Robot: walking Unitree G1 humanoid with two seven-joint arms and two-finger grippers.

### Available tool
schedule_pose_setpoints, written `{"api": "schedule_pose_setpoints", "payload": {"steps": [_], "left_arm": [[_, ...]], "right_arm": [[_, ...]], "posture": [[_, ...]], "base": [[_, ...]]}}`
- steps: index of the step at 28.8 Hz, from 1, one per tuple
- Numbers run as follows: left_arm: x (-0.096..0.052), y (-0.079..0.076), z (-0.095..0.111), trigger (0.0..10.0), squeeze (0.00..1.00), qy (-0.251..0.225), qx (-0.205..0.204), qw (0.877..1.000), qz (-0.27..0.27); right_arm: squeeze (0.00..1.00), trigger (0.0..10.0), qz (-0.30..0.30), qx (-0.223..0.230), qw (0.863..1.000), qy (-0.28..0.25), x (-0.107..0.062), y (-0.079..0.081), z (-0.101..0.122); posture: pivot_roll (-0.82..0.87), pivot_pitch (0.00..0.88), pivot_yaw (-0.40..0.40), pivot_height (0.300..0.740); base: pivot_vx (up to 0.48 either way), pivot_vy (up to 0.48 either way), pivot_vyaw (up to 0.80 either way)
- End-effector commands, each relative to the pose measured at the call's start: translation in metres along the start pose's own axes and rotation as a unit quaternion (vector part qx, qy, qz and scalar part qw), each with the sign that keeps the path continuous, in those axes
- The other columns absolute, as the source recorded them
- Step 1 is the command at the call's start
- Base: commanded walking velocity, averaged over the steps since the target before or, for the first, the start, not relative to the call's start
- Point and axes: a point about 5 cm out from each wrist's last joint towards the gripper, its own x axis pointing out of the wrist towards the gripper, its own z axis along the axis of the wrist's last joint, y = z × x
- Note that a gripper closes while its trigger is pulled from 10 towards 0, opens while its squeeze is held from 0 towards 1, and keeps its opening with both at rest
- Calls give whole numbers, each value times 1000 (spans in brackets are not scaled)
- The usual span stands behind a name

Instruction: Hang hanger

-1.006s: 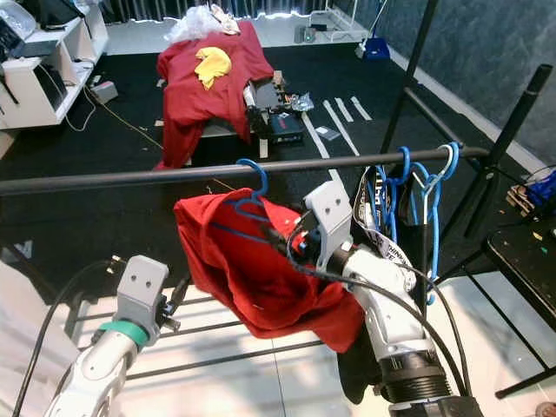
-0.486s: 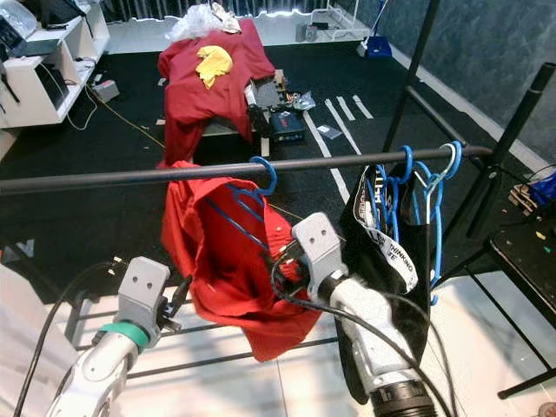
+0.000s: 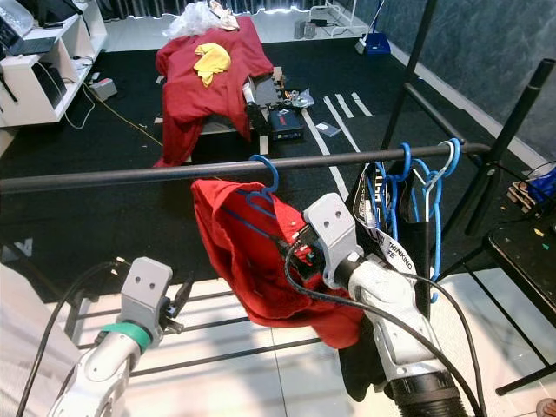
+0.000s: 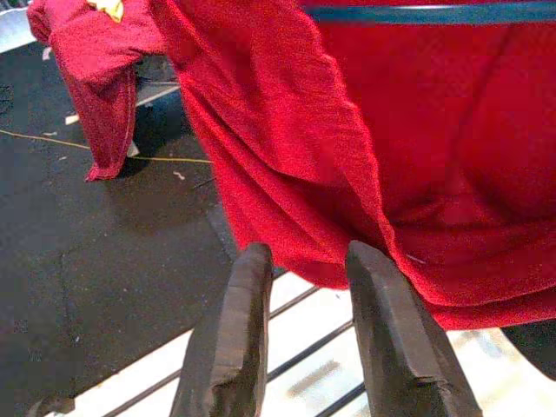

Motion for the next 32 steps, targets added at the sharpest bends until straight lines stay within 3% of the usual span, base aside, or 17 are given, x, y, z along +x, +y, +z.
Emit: {"api": "schedule_pose_setpoints", "payload": {"steps": [1, 14, 19, 20, 25, 28, 32], "left_arm": [[-1, 1, -5, 10000, 0, 15, 0, 1000, 2], [-2, 3, -6, 10000, 0, 15, 1, 1000, 6], [-2, 4, -5, 10000, 0, 13, 2, 1000, 7], [-4, 4, -6, 10000, 0, 14, 2, 1000, 7], [-7, 3, -8, 10000, 0, 17, 4, 1000, 3], [-7, 3, -8, 10000, 0, 17, 4, 1000, 3], [-7, 3, -7, 10000, 0, 16, 4, 1000, -2]], "right_arm": [[0, 0, 11, 14, 1000, 17, 1, 3, -8], [0, 0, 32, 5, 999, 4, 5, 6, -3], [0, 0, 10, -25, 997, -78, -1, -2, 29], [0, 10000, -1, -28, 995, -100, -9, -4, 39], [0, 10000, -17, -28, 994, -106, -30, 1, 44], [0, 10000, -17, -28, 994, -106, -30, 1, 44], [0, 10000, -34, -6, 995, -89, -49, 16, 30]], "posture": [[-131, 54, 61, 740], [-126, 48, 62, 740], [-122, 47, 61, 740], [-127, 56, 63, 740], [-136, 68, 59, 740], [-136, 68, 59, 740], [-162, 89, 70, 740]], "base": [[0, 0, 0], [0, 0, 0], [0, 0, 0], [0, 0, 0], [0, 0, 0], [0, 0, 0], [0, 0, 0]]}}
